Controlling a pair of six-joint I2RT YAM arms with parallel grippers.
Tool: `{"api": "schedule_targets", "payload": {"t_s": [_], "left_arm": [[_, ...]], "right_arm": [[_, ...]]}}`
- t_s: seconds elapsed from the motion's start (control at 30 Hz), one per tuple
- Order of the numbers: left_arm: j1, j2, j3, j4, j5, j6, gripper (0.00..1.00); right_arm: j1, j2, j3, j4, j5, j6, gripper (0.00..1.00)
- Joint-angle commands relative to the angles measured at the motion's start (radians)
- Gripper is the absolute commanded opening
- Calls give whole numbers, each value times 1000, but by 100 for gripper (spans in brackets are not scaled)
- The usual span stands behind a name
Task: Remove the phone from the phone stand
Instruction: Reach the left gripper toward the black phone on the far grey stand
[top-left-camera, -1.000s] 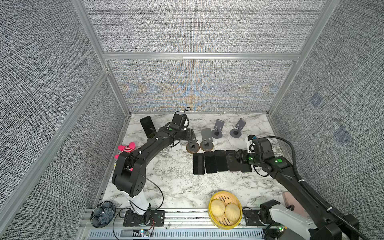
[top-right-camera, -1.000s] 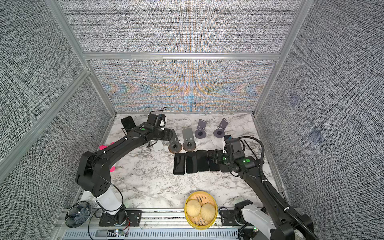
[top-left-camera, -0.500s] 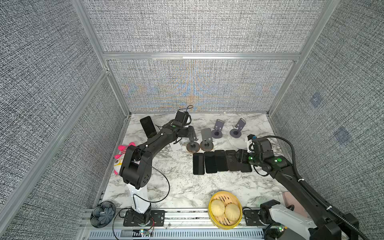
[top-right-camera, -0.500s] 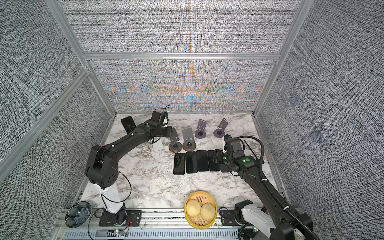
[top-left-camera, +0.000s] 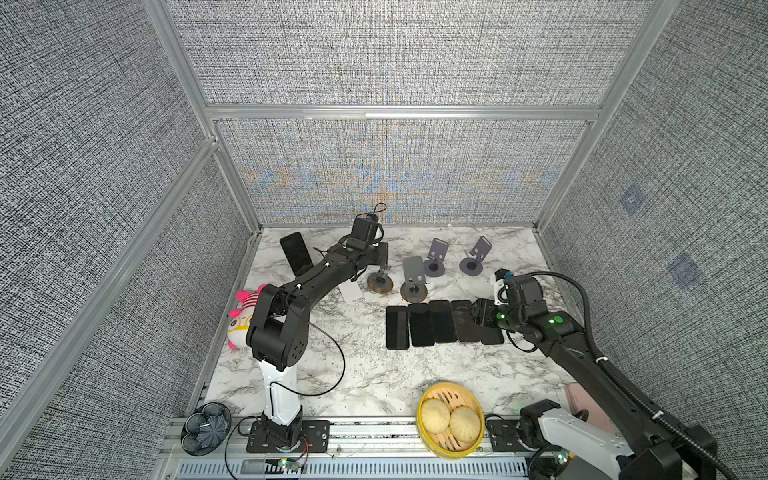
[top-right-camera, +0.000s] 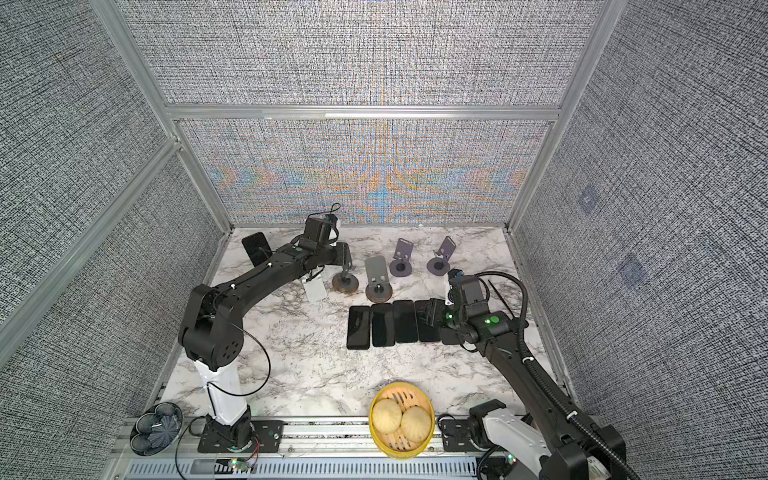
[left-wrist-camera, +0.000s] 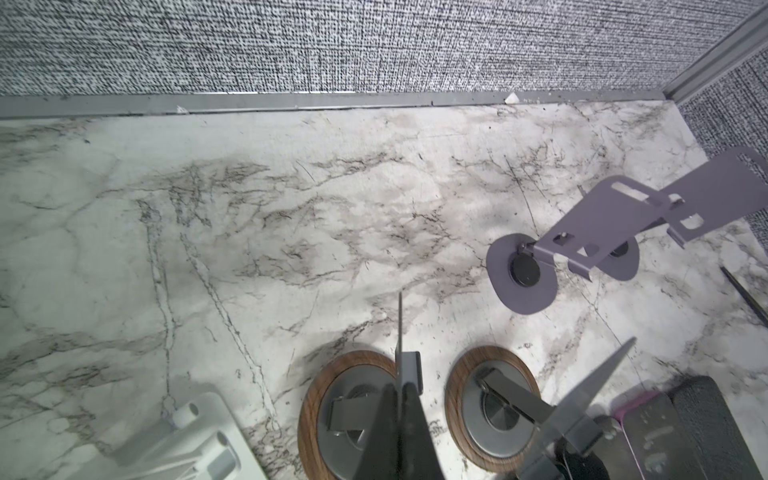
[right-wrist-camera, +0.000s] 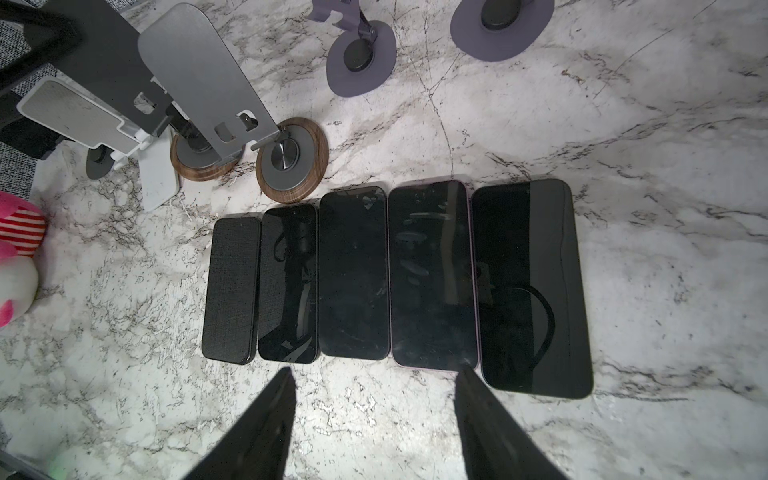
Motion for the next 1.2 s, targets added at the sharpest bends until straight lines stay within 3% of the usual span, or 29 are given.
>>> {"api": "schedule_targets", "payload": {"t_s": [0.0,0.37,0.47,0.6,0.7,0.97,1.17], "left_arm": [[7,22,22,123,-11,-7,3],[18,53,-129,418,-21,-66,4],[18,50,-157,407,-50,-60,17],[18,21,-204,421,-84,-35,52],[18,1,-209,400,-103,-23,66],[18,-67,-214,354,-129,23,97],[18,-151,-175,215,-205,87,98]], "right_arm": [[1,-4,10,-3,-4,0,62],[0,-17,1,-13,-5,-2,62],[1,-18,2,-12,-5,-4,62],[2,-12,-1,-3,-6,-1,62],[1,-11,0,-1,-12,2,62],[2,-24,4,-7,-14,6,62],[2,-24,0,6,-4,20,63]]}}
